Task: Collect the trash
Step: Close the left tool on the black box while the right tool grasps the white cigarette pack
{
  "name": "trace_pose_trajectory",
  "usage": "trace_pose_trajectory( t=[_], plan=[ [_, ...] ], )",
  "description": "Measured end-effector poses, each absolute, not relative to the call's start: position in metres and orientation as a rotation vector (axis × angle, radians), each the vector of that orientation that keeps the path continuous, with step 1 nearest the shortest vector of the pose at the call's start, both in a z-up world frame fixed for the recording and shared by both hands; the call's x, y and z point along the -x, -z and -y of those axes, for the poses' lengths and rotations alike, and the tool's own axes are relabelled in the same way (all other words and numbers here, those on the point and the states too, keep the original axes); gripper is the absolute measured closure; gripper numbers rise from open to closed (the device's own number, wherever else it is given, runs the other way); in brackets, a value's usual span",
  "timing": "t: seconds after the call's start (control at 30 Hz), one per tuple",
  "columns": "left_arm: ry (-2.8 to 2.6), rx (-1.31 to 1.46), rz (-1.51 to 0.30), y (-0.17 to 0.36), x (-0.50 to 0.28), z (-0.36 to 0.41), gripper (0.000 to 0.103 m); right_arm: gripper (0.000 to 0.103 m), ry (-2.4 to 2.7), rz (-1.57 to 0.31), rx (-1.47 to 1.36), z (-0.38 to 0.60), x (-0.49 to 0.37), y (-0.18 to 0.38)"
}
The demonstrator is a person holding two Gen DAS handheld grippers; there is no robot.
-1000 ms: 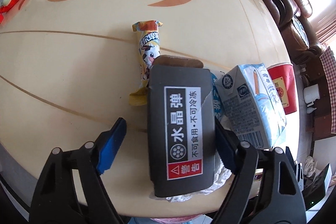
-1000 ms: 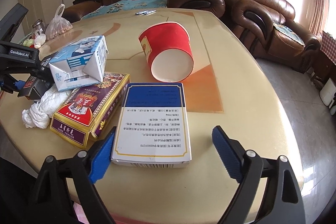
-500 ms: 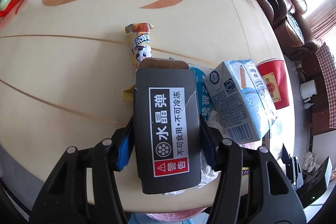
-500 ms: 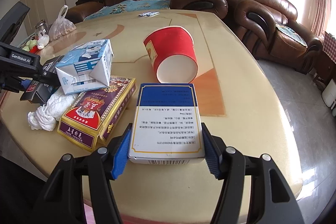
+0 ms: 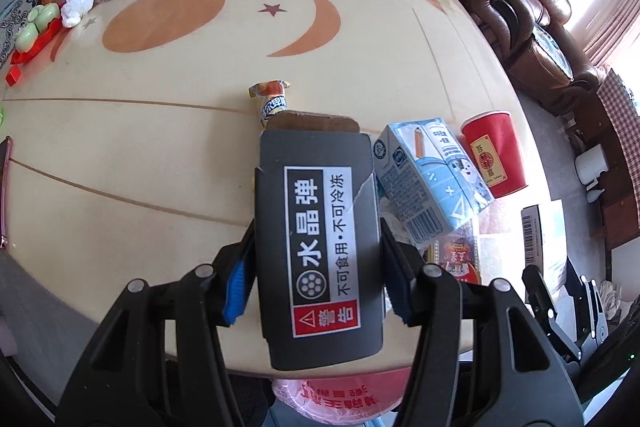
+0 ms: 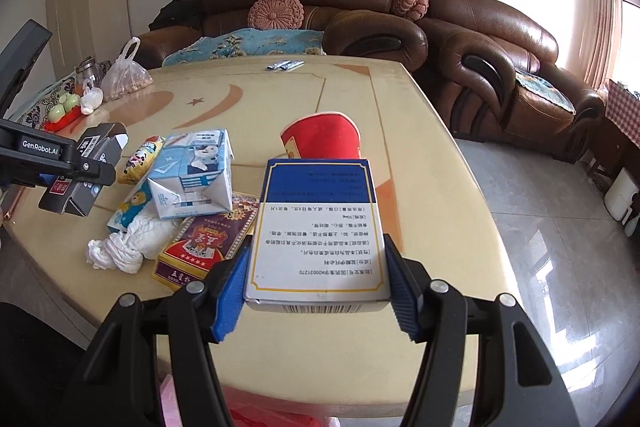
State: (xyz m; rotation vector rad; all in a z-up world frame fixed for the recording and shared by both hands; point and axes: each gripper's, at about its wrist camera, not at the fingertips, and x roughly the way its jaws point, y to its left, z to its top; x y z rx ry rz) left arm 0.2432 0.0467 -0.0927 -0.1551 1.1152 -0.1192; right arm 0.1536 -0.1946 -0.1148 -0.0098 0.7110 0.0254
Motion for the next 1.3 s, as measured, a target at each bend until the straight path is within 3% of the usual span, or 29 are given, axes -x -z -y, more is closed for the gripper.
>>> trace_pose_trajectory(
  t=[0.73, 1.3],
  plan=[
    [0.194, 0.055, -1.016, 0.049, -0.113, -0.037, 0.048, 0.043, -0.099, -0.616, 0.052, 0.159, -0.042, 0.034],
    [0.182, -0.031, -0.995, 0.056, -0.057, -0.021, 0.048, 0.043, -0.131, -0.623, 0.082, 0.148, 0.018, 0.028]
  ],
)
